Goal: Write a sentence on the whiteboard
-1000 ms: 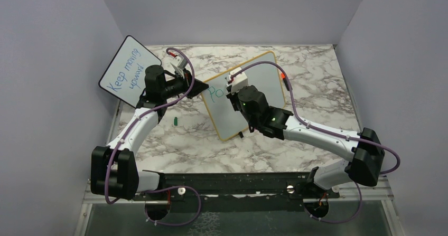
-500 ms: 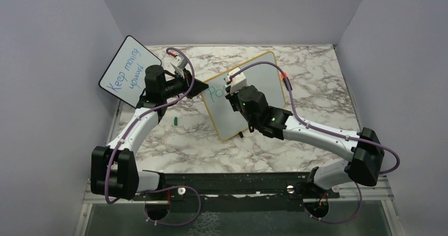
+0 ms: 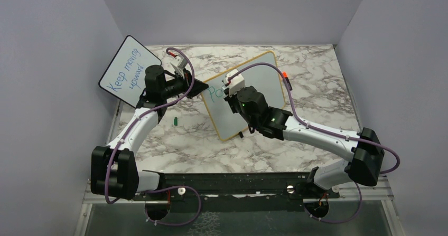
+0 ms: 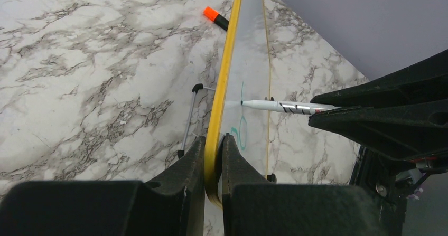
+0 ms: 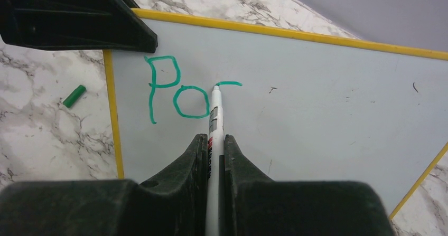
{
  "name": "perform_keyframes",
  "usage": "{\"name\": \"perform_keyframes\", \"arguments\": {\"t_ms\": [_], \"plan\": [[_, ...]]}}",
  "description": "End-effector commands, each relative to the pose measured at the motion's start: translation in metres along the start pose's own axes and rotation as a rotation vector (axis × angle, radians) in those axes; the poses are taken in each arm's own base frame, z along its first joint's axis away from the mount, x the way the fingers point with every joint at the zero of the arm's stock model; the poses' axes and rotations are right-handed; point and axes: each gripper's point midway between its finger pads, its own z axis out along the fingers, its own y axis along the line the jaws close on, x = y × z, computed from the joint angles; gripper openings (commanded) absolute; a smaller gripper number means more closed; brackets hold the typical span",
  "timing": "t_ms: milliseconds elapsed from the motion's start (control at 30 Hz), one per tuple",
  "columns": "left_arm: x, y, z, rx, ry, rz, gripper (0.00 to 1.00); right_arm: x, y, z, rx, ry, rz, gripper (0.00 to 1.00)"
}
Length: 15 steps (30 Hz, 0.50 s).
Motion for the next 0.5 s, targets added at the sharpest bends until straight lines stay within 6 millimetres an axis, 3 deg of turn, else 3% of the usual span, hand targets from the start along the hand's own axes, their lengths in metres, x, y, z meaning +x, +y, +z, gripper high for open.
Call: {"name": "perform_keyframes", "arguments": {"t_ms": [0, 467], "plan": [[0.034, 0.008, 0.003, -0.033, 0.100, -0.025, 0.00, 0.017, -0.009, -0.005, 0.032, 0.057, -0.050, 0.00], [0.034, 0.008, 0.003, -0.033, 0.102, -0.025, 0.00, 0.028, -0.023, -0.008, 0.097, 0.096, -0.062, 0.00]]}}
